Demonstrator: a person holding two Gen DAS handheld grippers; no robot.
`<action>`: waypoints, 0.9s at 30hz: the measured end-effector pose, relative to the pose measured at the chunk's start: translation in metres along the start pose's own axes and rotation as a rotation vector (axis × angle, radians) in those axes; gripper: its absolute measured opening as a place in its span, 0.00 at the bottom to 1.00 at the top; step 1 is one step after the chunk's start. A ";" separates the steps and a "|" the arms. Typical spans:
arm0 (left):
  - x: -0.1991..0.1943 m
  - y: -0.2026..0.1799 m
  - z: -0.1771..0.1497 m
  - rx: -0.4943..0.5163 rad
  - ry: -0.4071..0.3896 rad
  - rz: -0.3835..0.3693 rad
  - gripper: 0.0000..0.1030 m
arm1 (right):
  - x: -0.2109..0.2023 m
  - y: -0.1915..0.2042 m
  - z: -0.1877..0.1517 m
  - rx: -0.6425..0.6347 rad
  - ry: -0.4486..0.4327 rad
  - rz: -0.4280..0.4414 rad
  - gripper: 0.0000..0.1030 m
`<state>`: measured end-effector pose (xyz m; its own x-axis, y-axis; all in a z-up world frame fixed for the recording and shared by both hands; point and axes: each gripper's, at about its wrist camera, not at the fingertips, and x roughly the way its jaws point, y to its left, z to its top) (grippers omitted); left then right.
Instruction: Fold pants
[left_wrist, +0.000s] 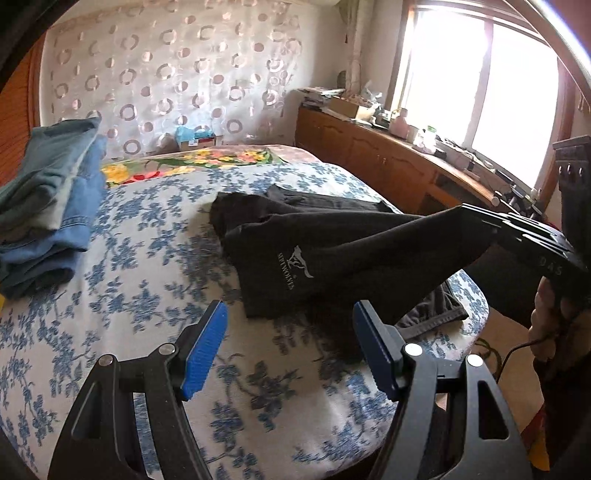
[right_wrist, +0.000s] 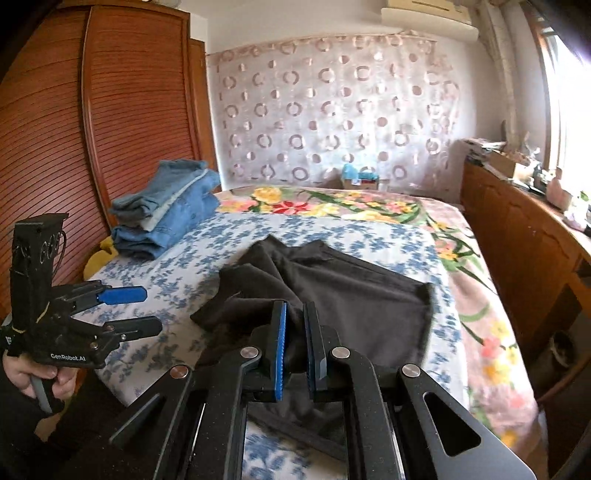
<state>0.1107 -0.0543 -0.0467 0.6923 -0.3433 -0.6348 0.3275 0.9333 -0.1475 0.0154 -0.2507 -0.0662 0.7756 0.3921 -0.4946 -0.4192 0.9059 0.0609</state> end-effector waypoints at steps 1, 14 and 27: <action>0.002 -0.003 0.000 0.005 0.002 -0.002 0.69 | -0.001 -0.002 -0.002 0.006 0.000 -0.008 0.08; 0.030 -0.031 0.000 0.048 0.050 -0.013 0.69 | -0.001 -0.024 -0.034 0.081 0.066 -0.045 0.08; 0.046 -0.034 -0.008 0.051 0.085 -0.008 0.69 | 0.001 -0.039 -0.044 0.132 0.140 -0.043 0.09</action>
<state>0.1263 -0.1007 -0.0764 0.6329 -0.3383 -0.6964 0.3664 0.9233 -0.1154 0.0114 -0.2928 -0.1071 0.7145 0.3353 -0.6141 -0.3149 0.9379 0.1457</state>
